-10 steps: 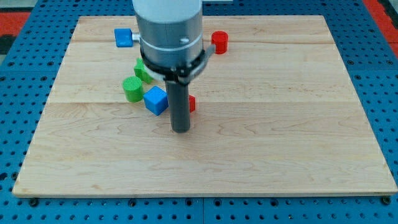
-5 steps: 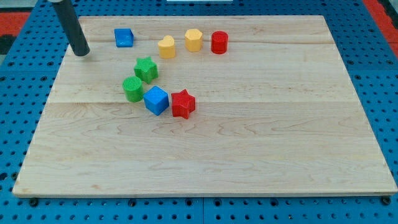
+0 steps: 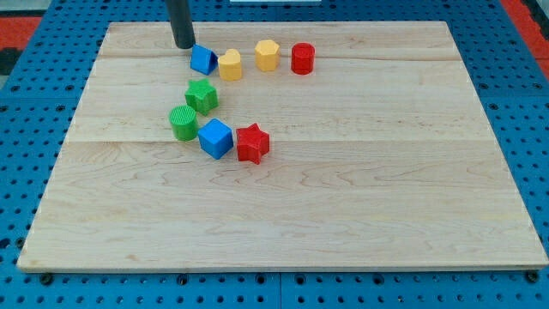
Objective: Push the blue triangle below the yellow heart
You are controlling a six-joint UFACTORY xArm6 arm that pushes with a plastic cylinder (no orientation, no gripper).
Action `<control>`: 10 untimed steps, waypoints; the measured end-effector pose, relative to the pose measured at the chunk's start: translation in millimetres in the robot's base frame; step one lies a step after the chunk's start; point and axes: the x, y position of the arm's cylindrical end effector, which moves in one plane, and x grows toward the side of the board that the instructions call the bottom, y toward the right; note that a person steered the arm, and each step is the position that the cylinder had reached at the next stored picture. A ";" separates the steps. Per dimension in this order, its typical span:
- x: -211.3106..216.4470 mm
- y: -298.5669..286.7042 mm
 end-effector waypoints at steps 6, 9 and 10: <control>94.5 -15.6; 103.3 21.3; 102.4 42.2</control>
